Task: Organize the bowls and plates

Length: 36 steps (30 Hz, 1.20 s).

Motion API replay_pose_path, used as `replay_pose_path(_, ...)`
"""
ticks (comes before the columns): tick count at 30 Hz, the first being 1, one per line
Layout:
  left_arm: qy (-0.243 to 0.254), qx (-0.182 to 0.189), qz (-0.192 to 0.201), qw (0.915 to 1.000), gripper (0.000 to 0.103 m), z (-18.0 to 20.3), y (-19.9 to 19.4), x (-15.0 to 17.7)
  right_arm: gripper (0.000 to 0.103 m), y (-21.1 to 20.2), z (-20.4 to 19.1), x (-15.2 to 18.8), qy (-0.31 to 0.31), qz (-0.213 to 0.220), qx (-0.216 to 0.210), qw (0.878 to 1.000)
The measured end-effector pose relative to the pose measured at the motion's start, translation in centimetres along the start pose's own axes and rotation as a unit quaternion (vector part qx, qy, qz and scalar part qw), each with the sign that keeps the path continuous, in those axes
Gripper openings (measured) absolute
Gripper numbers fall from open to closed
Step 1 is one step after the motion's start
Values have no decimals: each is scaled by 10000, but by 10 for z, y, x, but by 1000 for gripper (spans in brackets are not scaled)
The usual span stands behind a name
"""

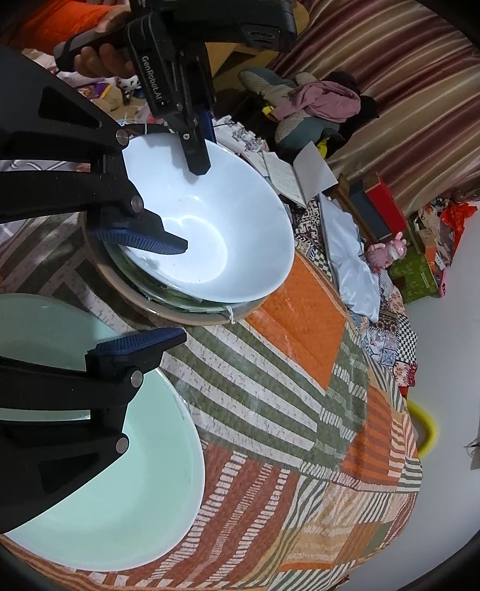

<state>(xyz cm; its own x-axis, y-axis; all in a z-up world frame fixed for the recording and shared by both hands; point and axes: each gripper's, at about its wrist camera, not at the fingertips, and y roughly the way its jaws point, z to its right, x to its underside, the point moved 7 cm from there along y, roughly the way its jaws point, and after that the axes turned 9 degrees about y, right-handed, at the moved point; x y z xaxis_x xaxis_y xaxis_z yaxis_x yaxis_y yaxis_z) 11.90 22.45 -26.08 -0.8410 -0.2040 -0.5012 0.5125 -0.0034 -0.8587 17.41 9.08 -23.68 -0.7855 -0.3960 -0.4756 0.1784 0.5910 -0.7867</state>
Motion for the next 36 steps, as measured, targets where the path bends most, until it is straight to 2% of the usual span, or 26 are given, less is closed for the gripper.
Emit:
replay_pose_path(12,-120,341,-157,9992,32,3,22,5,40,22,-3,8,-5,-292,46,9996)
replay_pose_path(26,-229,243,-155,9993,33,7,18,1,37,19,-1,2,204,-296,131,9993)
replay_pose_path(36,-175,132,23,9998,33,17,1,-11,37,-8,0,-5,304,40,53,9995)
